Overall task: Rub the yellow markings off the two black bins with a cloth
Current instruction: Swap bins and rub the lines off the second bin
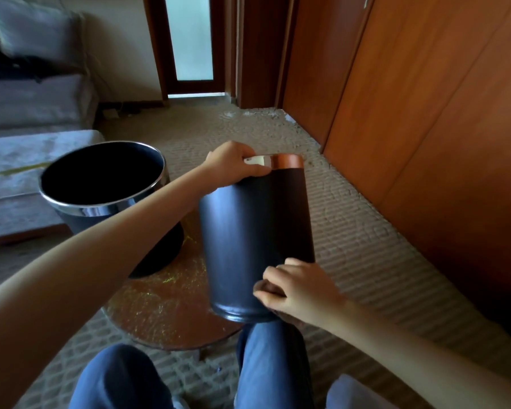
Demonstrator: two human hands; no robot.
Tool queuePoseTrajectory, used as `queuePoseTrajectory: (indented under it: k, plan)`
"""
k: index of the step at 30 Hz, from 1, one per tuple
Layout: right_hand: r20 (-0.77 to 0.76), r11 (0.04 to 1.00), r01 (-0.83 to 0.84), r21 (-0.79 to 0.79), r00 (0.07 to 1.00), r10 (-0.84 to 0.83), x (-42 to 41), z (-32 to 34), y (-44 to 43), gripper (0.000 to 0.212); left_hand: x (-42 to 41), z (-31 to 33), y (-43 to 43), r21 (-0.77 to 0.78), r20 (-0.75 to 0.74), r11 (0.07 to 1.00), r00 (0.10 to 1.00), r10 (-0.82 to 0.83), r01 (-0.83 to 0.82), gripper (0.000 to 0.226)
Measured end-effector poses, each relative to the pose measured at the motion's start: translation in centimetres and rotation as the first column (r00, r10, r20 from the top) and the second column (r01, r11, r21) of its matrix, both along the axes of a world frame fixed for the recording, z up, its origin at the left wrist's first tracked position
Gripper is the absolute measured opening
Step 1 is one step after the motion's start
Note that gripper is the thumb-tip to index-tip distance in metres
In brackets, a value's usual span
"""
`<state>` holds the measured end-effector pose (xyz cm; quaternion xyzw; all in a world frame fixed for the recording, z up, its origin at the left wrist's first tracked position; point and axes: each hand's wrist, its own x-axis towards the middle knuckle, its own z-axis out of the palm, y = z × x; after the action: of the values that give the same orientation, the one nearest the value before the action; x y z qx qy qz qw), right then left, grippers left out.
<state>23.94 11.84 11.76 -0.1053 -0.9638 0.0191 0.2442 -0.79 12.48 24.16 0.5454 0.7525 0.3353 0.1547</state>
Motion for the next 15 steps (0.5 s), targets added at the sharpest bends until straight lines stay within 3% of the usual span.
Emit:
queuePoseTrajectory:
  k: [9,15]
  plan:
    - [0.020,0.975,0.178,-0.131,0.984,-0.177,-4.6,-0.6,4.7,0.037,0.9,2.8,1.0,0.092,-0.254,0.992,0.962,0.102,-0.082,0.041]
    - [0.221,0.945,0.235,-0.228,0.958,-0.185,-12.3,-2.4,9.6,0.025,-1.8,-0.1,2.1,0.226,-0.396,0.972,0.906,0.149,-0.061,0.032]
